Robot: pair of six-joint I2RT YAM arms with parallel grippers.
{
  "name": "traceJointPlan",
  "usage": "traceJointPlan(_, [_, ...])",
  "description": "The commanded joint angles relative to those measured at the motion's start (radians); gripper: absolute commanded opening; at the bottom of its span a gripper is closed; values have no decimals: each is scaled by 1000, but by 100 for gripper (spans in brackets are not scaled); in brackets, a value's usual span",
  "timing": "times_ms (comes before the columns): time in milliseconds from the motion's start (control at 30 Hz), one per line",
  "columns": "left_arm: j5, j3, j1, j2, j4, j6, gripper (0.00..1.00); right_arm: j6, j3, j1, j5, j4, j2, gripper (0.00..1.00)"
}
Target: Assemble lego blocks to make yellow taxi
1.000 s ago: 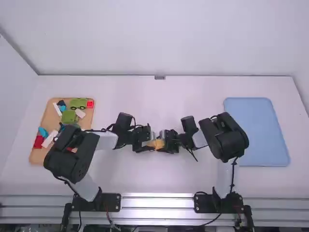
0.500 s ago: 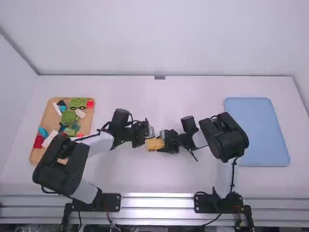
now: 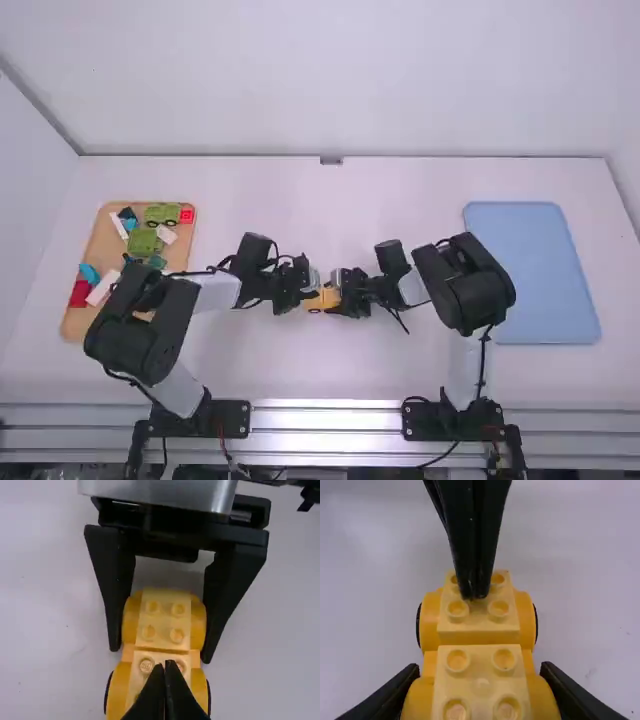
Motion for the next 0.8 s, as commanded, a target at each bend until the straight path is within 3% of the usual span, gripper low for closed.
traceJointPlan(0, [-15,6,-2,37,-8,-7,2,-2,-6,3,-3,-7,15,57])
traceJointPlan(400, [-65,7,-17,143,-13,-7,2,-2,-6,3,-2,-7,15,57])
traceJointPlan(600, [-166,8,-9,145,-48,-7,2,-2,-5,3,-2,-7,15,57])
traceJointPlan(767, [-118,67,-7,93,-66,-8,2,2,-5,3,2,-3,15,57])
